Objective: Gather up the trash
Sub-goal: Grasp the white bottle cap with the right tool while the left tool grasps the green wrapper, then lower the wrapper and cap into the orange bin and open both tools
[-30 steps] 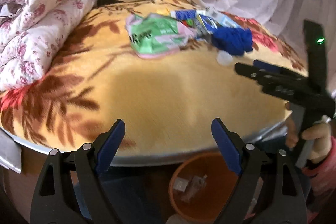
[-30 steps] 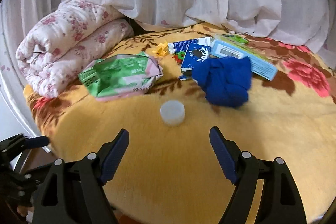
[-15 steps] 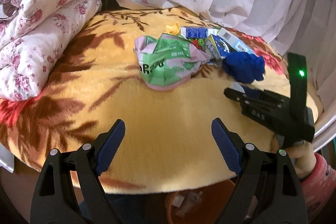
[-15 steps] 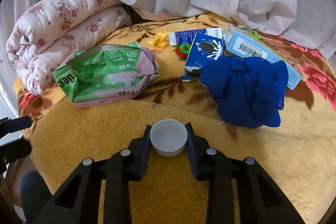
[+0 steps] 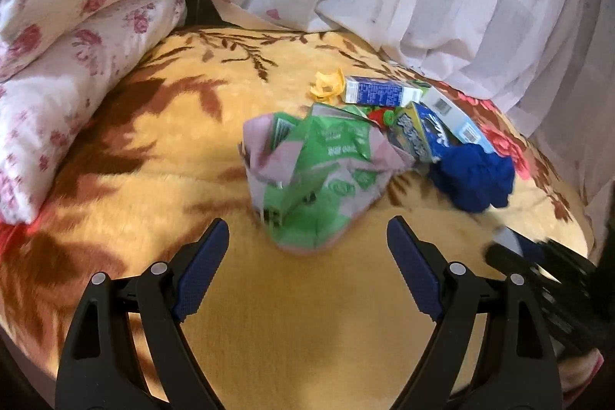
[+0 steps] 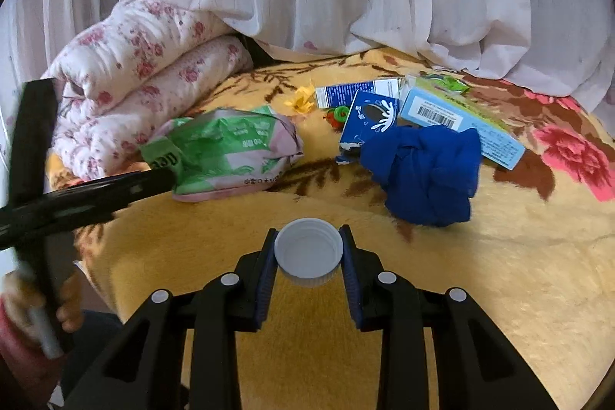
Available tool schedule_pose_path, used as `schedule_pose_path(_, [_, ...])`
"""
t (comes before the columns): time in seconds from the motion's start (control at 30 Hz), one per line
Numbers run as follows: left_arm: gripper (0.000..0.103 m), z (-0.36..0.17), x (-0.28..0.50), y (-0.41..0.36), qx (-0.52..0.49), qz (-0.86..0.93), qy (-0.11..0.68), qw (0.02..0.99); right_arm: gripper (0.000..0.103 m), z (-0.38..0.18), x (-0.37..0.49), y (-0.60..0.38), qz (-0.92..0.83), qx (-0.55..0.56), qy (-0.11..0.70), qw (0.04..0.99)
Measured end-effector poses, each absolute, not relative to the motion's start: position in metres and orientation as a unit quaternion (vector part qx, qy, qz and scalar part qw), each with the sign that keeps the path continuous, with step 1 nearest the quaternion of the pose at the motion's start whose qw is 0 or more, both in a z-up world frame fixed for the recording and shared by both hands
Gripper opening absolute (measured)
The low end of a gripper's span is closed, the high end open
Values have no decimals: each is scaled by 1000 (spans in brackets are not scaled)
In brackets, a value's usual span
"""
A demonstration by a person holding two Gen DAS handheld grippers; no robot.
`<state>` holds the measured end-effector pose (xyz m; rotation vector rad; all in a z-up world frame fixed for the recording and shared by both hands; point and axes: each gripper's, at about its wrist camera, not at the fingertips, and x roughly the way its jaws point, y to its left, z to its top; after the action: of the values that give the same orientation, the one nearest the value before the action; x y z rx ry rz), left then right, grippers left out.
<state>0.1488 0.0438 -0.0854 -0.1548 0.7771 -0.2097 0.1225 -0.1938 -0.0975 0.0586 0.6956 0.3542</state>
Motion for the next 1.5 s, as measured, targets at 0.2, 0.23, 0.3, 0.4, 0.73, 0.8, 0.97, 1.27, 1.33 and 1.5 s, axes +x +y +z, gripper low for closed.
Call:
schedule_pose_path(0.2, [82, -94, 178, 43, -83, -78, 384, 916, 32, -89, 110, -199, 180, 31, 333, 925])
schedule_pose_path(0.23, [72, -95, 181, 43, -82, -69, 383, 917, 32, -88, 109, -199, 182, 32, 332, 925])
schedule_pose_path(0.3, [37, -99, 188, 41, -78, -61, 401, 911, 32, -87, 106, -200, 183, 29, 331, 925])
schedule_pose_path(0.4, [33, -104, 189, 40, -71, -48, 405, 910, 32, -86, 102, -201, 182, 28, 330, 926])
schedule_pose_path(0.73, [28, -89, 165, 50, -82, -49, 392, 915, 32, -74, 89, -209, 182, 37, 319, 929])
schedule_pose_path(0.8, [27, -84, 156, 54, -83, -51, 387, 917, 32, -69, 84, -210, 180, 34, 314, 932])
schedule_pose_path(0.97, [27, -67, 127, 62, -75, -56, 366, 926, 32, -56, 69, -214, 177, 25, 299, 937])
schedule_pose_path(1.27, [27, -31, 57, 64, -47, -96, 329, 938, 32, -38, 34, -221, 172, 3, 275, 946])
schedule_pose_path(1.33, [27, -29, 39, 60, -38, -105, 325, 939, 32, -35, 24, -223, 173, -1, 272, 947])
schedule_pose_path(1.5, [27, -38, 0, 48, -28, -133, 340, 931, 31, -33, 1, -223, 171, -14, 267, 948])
